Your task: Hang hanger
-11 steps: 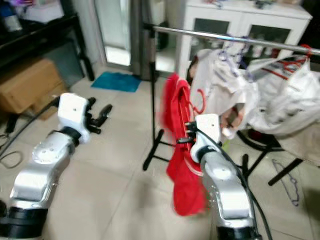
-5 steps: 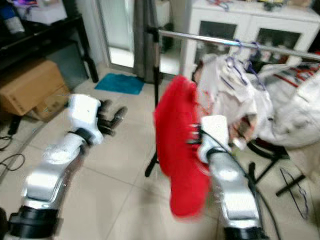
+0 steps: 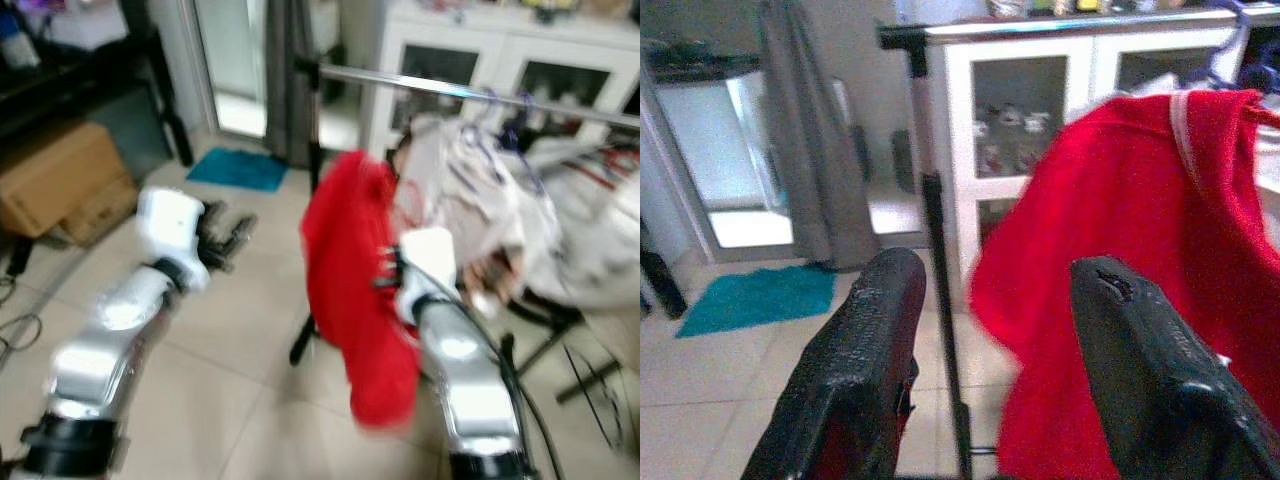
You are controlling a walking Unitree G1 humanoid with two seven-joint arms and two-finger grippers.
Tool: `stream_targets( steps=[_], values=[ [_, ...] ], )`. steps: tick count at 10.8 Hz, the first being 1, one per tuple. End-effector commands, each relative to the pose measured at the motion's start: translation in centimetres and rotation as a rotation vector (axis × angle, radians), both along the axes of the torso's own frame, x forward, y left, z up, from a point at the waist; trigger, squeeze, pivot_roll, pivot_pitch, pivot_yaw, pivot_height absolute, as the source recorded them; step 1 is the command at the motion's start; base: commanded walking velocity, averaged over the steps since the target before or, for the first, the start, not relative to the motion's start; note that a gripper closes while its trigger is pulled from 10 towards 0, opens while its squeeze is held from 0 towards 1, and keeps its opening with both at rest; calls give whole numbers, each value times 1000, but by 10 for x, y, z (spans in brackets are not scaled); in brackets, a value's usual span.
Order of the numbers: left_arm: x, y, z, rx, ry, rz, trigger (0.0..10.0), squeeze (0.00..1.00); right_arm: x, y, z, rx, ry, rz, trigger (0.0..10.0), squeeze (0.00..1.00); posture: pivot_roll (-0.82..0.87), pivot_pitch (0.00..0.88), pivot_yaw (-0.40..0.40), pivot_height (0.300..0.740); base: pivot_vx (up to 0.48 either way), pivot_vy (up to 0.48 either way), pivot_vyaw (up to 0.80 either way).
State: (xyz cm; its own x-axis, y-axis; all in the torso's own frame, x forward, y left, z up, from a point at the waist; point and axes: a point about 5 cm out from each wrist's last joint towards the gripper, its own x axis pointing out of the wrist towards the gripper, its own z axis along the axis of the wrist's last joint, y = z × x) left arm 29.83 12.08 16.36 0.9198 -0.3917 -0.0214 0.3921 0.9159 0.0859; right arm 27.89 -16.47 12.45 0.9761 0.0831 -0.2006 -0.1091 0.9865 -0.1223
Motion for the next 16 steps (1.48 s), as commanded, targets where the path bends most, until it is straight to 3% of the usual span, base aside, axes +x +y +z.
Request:
stream_targets(
  steps=[1,5,12,14,16],
  values=[
    [1,11,3,13,-11,32,10000,0,3,10,13,20,-73,43,10000,0,-12,0,1,740,322,0,0],
    [2,11,4,23,-21,29,10000,0,3,14,11,43,-60,70,10000,0,-9,0,1,740,322,0,-670],
    [1,13,4,22,-23,33,10000,0,4,22,11,68,-48,128,10000,0,4,0,-14,740,325,0,0],
    [-1,13,2,38,-16,26,10000,0,5,26,6,-10,1,177,10000,0,9,0,-23,740,322,0,0],
    [-3,11,1,60,-15,5,10000,0,7,27,5,-34,11,177,10000,0,11,0,-23,740,324,0,800]
  ],
)
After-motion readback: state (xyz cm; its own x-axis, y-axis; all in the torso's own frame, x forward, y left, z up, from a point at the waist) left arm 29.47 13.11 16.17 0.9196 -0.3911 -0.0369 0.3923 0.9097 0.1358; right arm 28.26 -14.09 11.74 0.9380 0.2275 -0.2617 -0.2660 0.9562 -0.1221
